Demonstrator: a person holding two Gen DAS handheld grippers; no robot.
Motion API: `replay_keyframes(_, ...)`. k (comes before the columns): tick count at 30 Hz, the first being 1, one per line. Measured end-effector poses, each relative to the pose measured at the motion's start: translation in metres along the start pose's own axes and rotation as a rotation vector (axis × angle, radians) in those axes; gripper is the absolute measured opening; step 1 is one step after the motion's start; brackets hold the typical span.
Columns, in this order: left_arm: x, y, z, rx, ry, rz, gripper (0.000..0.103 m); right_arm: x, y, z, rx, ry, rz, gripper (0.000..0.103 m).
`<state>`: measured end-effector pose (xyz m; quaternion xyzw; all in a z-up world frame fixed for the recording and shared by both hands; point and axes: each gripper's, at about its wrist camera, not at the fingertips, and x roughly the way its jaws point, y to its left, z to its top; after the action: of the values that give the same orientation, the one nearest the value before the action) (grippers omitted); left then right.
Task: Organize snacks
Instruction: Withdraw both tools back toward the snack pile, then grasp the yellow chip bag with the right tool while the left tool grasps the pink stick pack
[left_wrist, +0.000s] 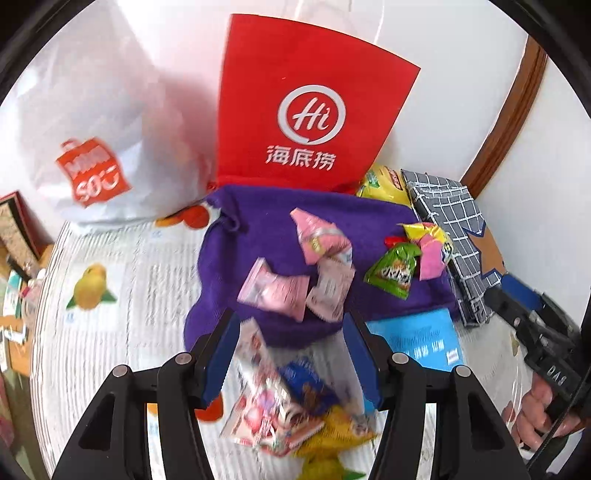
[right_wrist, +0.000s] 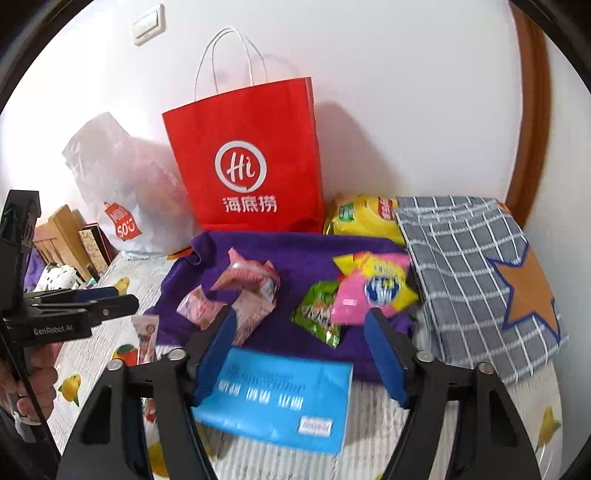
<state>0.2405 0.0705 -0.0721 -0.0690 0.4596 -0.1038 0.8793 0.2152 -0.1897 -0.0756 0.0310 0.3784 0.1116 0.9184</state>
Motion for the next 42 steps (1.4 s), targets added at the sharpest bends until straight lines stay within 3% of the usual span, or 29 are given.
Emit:
replay_keyframes(7,-0.019,0.017,-0.036,-0.02,-0.001,0.038,0.056,-0.005,0.032,-0.046,-0.078,0.068,0.046,0.064)
replay_keyframes(14,-0.034,0.045,-0.069,-0.066,-0.006,0.027,0.056,-0.003,0.068,-0.085,-0.126,0.111,0.138,0.065)
replay_keyframes(19,-0.037,0.056,-0.085,-0.085,-0.009,0.014,0.056,0.014,0.089,-0.103,-0.166,0.144,0.155,0.067)
replay_keyframes(36,-0.034,0.074,-0.096,-0.084,0.003,-0.001,0.056,0.073,0.118,-0.117,-0.186,0.258,0.182,0.067)
replay_keyframes(42,-0.029,0.07,-0.096,-0.08,0.018,0.009,0.056,0.064,0.116,-0.12,-0.17,0.24,0.233,0.041)
